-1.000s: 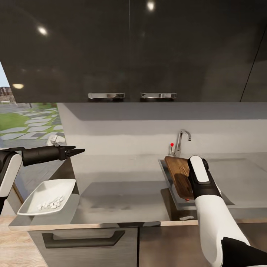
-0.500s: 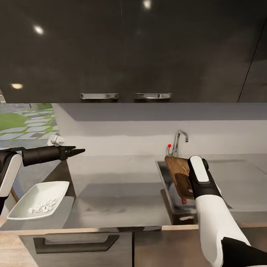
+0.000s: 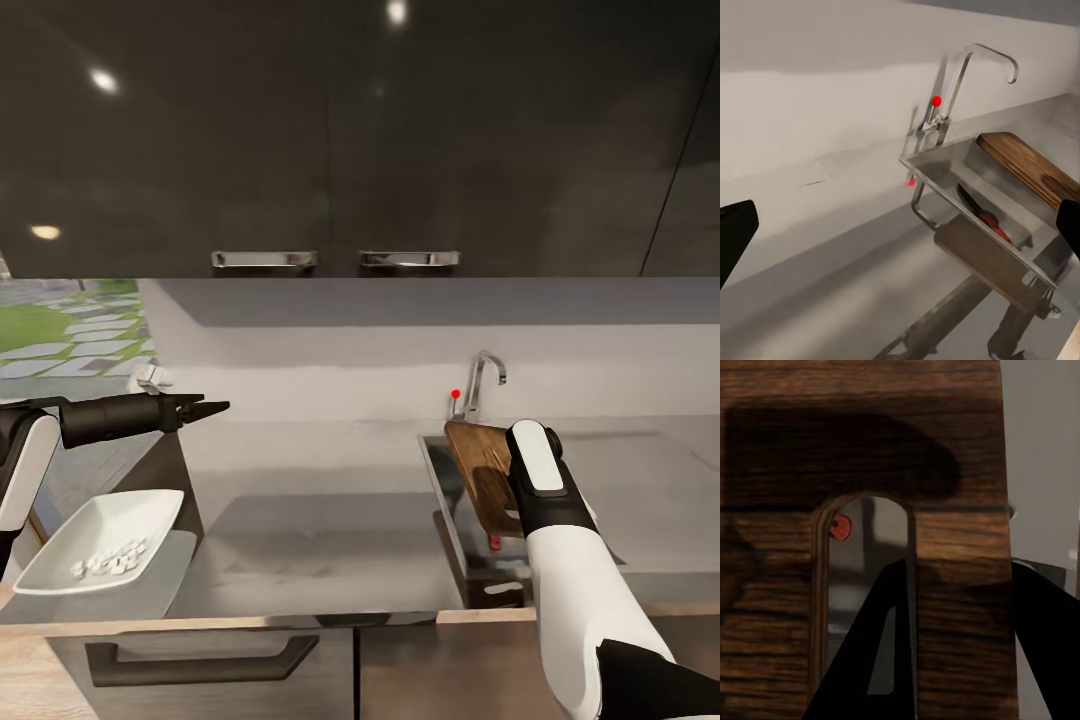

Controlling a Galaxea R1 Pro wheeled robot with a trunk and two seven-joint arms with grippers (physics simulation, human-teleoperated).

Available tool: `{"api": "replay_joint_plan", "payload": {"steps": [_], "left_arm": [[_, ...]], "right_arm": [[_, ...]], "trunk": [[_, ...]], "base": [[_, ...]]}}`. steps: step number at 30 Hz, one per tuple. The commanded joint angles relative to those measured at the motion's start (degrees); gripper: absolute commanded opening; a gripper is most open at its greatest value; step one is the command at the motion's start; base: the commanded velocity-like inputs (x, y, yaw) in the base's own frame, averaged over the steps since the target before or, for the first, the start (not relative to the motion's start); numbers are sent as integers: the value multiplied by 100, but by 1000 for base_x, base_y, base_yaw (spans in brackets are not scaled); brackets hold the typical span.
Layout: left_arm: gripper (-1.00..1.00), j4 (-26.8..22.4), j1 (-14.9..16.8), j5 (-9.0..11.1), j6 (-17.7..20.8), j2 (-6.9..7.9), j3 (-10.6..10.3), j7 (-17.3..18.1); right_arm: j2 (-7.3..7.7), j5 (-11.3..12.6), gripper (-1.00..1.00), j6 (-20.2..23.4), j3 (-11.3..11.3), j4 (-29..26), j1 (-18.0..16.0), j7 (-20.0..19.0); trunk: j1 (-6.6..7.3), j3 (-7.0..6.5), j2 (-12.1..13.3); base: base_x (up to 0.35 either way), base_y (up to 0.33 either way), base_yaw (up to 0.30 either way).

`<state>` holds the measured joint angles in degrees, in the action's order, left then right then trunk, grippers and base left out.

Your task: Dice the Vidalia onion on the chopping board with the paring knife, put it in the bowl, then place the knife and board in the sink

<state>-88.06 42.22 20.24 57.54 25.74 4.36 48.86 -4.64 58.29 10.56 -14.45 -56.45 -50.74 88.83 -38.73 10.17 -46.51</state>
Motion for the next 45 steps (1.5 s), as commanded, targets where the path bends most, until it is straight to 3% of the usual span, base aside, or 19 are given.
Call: {"api": "replay_joint_plan", "payload": {"steps": [1,15,45], "left_arm": [[100,0,6,-12,20,1,3,27],[100,0,6,-12,20,1,3,27],[100,0,6,-12,20,1,3,27]], "right_arm": [[-4,15,-100,60,-15,-6,-6,21],[-5,15,-100,60,-15,-6,-6,21],[-6,15,-100,67,-17,-6,-6,16]], "trunk": [[-2,9,-7],[-2,26,-7],[-2,237,-7]], "base": [[26,-63,0],[20,-58,0],[0,0,0]]}}
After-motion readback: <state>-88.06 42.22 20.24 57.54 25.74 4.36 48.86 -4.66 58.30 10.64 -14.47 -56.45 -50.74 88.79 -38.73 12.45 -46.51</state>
